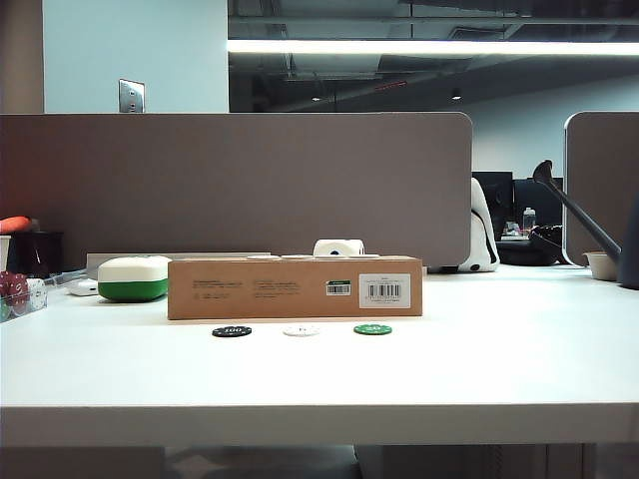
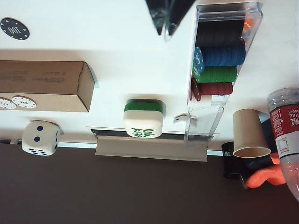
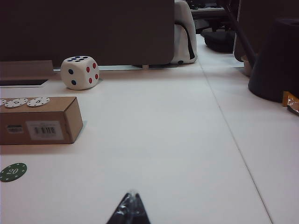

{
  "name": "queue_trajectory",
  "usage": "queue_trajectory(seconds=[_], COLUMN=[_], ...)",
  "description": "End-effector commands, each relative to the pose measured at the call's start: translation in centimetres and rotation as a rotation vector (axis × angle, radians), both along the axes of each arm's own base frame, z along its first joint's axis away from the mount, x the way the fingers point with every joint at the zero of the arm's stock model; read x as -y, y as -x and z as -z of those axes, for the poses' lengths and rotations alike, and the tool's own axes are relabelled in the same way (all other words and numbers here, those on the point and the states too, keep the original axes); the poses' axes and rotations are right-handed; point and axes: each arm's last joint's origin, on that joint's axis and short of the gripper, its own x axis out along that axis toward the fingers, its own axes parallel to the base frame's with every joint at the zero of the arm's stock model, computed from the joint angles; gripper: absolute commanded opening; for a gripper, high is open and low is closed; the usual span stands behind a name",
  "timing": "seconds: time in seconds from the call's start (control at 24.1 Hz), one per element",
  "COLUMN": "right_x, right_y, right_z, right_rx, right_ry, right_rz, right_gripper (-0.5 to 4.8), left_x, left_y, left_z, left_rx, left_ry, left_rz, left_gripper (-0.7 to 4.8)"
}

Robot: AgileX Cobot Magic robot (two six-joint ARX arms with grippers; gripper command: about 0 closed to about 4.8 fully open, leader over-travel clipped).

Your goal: Push the chip, whose value equals the sum of all the chip values on the rectangular box, forward next to the box.

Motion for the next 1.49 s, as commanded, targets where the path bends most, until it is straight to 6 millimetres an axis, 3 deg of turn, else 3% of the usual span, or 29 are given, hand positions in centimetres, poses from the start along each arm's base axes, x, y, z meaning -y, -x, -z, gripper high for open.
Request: queue_trajectory(seconds=[0.04, 0.54, 0.75, 0.91, 1.08, 1.2, 1.37, 1.49], right_x=[0.0, 0.0, 0.0, 0.0, 0.0, 0.0, 0.0, 0.0], right_y=[0.0, 0.0, 0.0, 0.0, 0.0, 0.0, 0.0, 0.0], right_z=[0.0, 0.0, 0.0, 0.0, 0.0, 0.0, 0.0, 0.0], right_rx=[0.010, 0.009, 0.009, 0.009, 0.010, 0.009, 0.009, 0.010], right_ry=[0.002, 0.002, 0.002, 0.002, 0.002, 0.002, 0.002, 0.002], right_rz=[-0.003, -0.002, -0.002, -0.003, -0.003, -0.002, -0.003, -0.002], right_gripper=[-0.04, -0.04, -0.04, -0.04, -0.04, -0.04, -0.04, -0.04], left_x=[0.0, 0.0, 0.1, 0.6, 2.2, 5.0, 9.9, 11.8], left_y=[0.0, 0.1, 1.3, 1.1, -1.9, -5.8, -10.5, -12.5], left_z=[-0.3, -0.4, -2.4, -5.7, -9.8, -12.0, -12.3, -12.0], left_rx=[0.016, 0.003, -0.178, -0.328, -0.427, -0.533, -0.663, -0.714], left_ry=[-0.001, 0.000, 0.003, -0.004, -0.032, -0.075, -0.144, -0.168], left_rz=[-0.002, 0.000, 0.004, 0.062, 0.183, 0.306, 0.444, 0.475], left_gripper=[-0.05, -0.05, -0.05, -0.05, -0.05, -0.05, -0.05, -0.05])
